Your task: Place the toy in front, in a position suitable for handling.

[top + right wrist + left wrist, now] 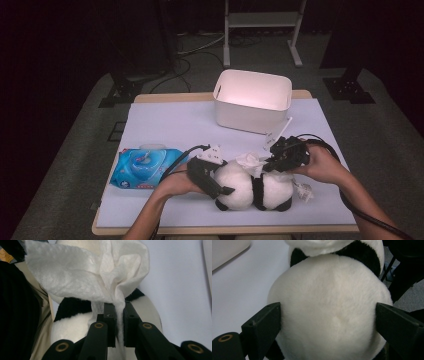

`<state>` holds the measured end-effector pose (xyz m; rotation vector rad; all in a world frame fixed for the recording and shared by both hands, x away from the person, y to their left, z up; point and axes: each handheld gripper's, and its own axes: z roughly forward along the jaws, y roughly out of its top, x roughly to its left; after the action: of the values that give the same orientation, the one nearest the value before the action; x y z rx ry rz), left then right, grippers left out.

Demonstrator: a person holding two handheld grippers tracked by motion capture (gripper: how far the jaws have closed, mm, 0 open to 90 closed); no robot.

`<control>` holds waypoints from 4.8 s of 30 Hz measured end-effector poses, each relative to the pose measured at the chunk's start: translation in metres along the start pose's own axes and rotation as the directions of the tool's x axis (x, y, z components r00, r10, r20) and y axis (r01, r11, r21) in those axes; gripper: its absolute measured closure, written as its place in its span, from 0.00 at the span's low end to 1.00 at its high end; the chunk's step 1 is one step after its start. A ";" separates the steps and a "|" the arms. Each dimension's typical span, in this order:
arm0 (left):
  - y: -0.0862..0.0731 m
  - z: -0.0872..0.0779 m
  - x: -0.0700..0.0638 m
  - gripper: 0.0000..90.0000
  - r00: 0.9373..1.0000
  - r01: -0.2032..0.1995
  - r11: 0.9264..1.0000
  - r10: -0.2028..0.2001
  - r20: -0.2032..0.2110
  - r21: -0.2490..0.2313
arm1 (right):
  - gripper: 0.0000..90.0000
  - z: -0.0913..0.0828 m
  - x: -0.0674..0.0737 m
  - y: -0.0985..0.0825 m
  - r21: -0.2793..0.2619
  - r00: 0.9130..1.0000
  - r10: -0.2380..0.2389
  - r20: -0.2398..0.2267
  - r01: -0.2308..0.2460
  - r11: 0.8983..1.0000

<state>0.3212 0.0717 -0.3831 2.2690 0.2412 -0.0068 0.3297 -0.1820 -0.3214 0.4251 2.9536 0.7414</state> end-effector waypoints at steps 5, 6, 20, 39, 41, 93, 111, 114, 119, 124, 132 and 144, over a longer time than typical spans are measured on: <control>0.000 0.000 0.000 0.09 1.000 0.002 1.000 -0.002 -0.001 -0.003 | 0.92 0.005 -0.004 0.008 0.010 1.000 -0.002 -0.013 0.002 1.000; 0.000 0.000 0.000 0.09 1.000 -0.001 1.000 0.001 -0.002 0.000 | 0.92 0.006 -0.005 0.009 0.008 1.000 0.000 -0.014 0.000 1.000; 0.000 0.000 0.000 0.09 1.000 -0.006 1.000 0.006 0.000 -0.007 | 0.93 0.001 -0.012 -0.005 -0.020 0.999 0.042 -0.007 -0.043 0.999; 0.000 0.001 -0.001 0.09 1.000 -0.005 1.000 0.005 0.000 -0.009 | 0.94 -0.027 -0.013 -0.060 -0.055 0.989 0.144 0.040 -0.142 0.988; 0.000 0.001 -0.001 0.09 1.000 -0.003 1.000 0.003 -0.004 -0.012 | 0.94 -0.028 -0.010 -0.063 -0.049 0.988 0.150 0.041 -0.148 0.988; 0.002 0.002 0.000 0.09 1.000 0.002 1.000 -0.002 -0.008 -0.019 | 0.94 -0.026 -0.015 -0.064 -0.042 0.988 0.151 0.034 -0.150 0.988; 0.002 0.002 0.000 0.09 1.000 -0.003 1.000 0.003 -0.010 -0.005 | 0.94 -0.030 0.022 -0.063 -0.032 0.996 0.067 0.053 -0.066 0.997; 0.003 0.002 0.000 0.09 1.000 -0.002 1.000 0.002 -0.012 -0.004 | 0.94 -0.028 0.023 -0.050 -0.023 0.998 0.040 0.045 -0.039 0.999; 0.003 0.003 -0.001 0.09 1.000 0.007 1.000 -0.007 -0.012 -0.012 | 0.94 -0.018 0.020 -0.027 -0.019 1.000 0.001 0.014 0.000 1.000; 0.003 0.003 -0.001 0.09 1.000 0.000 1.000 0.000 -0.015 -0.010 | 0.94 -0.003 0.009 -0.005 -0.002 1.000 -0.006 -0.016 0.006 1.000; 0.003 0.003 -0.001 0.09 1.000 0.002 1.000 -0.002 -0.015 -0.015 | 0.94 0.011 -0.009 0.011 0.016 0.999 0.014 -0.030 -0.013 1.000; 0.003 0.003 0.000 0.09 1.000 -0.005 1.000 0.004 -0.011 -0.018 | 0.94 0.008 -0.033 -0.002 0.012 0.995 0.095 -0.008 -0.095 0.995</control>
<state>0.3215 0.0672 -0.3831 2.2519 0.2411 0.0103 0.3617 -0.1893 -0.3292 0.5682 2.9649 0.7368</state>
